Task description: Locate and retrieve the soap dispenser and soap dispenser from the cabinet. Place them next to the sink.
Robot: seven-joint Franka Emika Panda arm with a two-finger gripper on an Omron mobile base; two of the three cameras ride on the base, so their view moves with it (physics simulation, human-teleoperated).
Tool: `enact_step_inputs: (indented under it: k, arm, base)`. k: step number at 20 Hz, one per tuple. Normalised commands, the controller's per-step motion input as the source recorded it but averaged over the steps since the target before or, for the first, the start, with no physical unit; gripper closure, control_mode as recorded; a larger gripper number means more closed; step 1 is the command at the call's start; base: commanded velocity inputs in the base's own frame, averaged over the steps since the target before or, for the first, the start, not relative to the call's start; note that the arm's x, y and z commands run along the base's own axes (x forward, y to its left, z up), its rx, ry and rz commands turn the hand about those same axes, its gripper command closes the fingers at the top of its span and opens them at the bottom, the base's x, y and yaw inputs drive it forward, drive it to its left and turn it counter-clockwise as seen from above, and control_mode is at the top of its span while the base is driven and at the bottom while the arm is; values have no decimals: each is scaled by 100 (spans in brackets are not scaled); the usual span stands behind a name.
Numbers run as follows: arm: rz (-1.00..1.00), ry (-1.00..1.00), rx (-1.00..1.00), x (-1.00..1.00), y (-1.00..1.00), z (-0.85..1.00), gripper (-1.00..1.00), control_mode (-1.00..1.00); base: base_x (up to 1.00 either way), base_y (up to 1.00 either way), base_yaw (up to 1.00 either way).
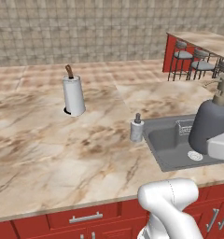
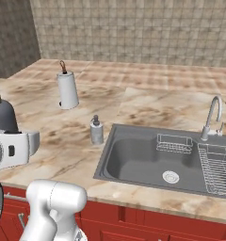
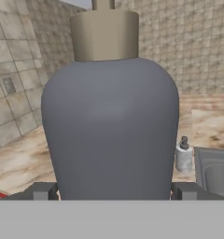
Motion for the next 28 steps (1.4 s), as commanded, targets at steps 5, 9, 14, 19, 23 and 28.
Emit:
enact_step_inputs:
  k: [5, 9, 14, 19, 23, 28]
  arm:
    - [2, -1, 1, 6, 0, -1, 100, -100]
    - [29, 0, 7, 58, -30, -24, 100, -100]
    - [26, 0, 8, 65, -35, -23, 100, -100]
    - [27, -1, 3, 65, -41, -36, 100, -100]
    - [23, -2, 1, 37, -32, -41, 100, -100]
    - [26, -4, -3, 23, -11, -54, 100, -100]
  base:
    - [0, 0, 0]
    - [0, 0, 0]
    - [0, 0, 0]
    - [0, 0, 0]
    - [0, 0, 0]
    - [0, 0, 0]
